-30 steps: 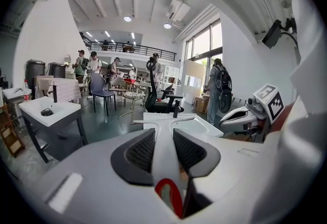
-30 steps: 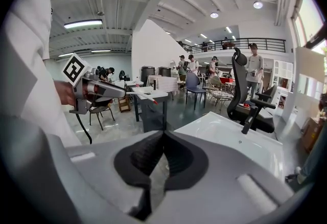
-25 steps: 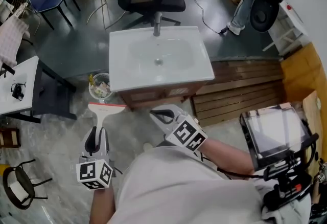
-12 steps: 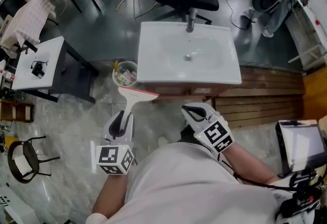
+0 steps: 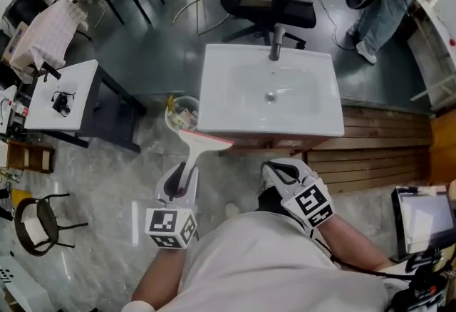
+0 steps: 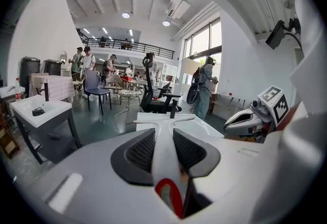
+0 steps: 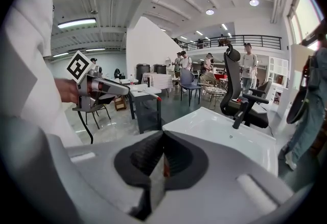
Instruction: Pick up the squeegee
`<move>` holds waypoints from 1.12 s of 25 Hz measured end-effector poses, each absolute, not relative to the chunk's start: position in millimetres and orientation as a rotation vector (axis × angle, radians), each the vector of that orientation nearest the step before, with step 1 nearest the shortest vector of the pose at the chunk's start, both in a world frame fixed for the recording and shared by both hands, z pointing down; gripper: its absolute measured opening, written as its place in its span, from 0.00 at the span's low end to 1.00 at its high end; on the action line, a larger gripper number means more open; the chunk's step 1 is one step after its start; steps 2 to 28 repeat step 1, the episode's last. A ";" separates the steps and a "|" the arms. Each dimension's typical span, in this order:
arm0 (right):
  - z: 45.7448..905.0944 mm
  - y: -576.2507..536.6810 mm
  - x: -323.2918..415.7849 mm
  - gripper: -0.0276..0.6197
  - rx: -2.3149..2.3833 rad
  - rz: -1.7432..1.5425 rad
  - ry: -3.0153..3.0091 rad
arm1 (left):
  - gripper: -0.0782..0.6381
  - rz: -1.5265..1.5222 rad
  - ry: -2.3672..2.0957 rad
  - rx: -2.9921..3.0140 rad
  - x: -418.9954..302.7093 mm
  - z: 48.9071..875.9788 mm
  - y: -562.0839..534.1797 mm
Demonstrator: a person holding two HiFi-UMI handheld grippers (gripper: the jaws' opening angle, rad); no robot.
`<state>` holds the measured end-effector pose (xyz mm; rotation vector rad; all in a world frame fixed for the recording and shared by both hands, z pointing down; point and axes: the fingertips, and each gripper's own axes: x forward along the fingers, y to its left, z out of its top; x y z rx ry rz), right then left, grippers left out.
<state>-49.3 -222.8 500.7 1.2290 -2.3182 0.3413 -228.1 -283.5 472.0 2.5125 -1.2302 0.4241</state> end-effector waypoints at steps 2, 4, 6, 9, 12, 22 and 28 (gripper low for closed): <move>502.3 -222.4 -46.3 0.05 1.230 0.351 -2.315 | 0.27 0.431 -1.230 2.509 -225.6 473.6 -285.2; 502.3 -222.4 -46.3 0.05 1.230 0.351 -2.315 | 0.27 0.431 -1.230 2.509 -225.6 473.6 -285.2; 502.3 -222.4 -46.3 0.05 1.230 0.351 -2.315 | 0.27 0.431 -1.230 2.509 -225.6 473.6 -285.2; 502.3 -222.4 -46.3 0.05 1.230 0.351 -2.315 | 0.27 0.431 -1.230 2.509 -225.6 473.6 -285.2; 502.3 -222.4 -46.3 0.05 1.230 0.351 -2.315 | 0.27 0.431 -1.230 2.509 -225.6 473.6 -285.2; 502.3 -222.4 -46.3 0.05 1.230 0.351 -2.315 | 0.27 0.431 -1.230 2.509 -225.6 473.6 -285.2; 502.3 -222.4 -46.3 0.05 1.230 0.351 -2.315 | 0.27 0.431 -1.230 2.509 -225.6 473.6 -285.2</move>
